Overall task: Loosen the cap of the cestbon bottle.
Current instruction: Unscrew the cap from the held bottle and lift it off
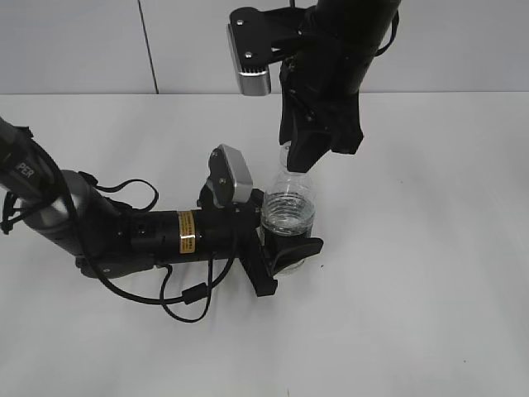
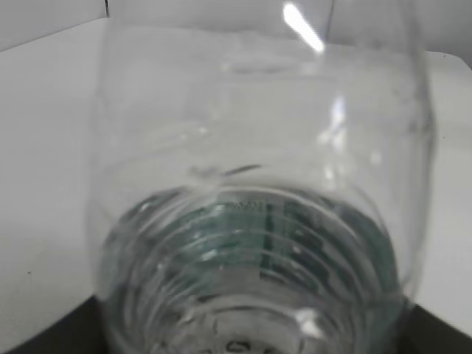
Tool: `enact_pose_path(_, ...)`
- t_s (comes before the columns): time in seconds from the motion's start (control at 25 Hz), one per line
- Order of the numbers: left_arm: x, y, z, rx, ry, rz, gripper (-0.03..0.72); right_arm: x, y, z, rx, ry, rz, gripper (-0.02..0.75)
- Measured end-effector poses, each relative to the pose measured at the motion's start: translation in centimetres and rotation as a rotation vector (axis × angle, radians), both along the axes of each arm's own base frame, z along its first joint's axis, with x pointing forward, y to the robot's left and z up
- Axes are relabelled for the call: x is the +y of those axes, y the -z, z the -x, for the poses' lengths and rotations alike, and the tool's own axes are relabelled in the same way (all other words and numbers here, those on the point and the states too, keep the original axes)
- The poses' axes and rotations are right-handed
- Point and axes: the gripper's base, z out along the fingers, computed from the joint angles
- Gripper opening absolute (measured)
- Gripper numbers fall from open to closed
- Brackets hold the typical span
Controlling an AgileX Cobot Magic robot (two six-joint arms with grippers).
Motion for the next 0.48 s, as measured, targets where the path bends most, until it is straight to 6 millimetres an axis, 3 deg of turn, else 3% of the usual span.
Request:
enact_pose_path(0.16,0.0,0.0,0.0,0.001,0.0,0.0,0.405,-0.06,0.02,-0.05,0.003,0.032,0.006,0.328)
enact_pose_path(0.48,0.05,0.0,0.03,-0.002,0.009,0.0,0.405,-0.2,0.02,-0.16,0.013,0.08,0.007,0.48)
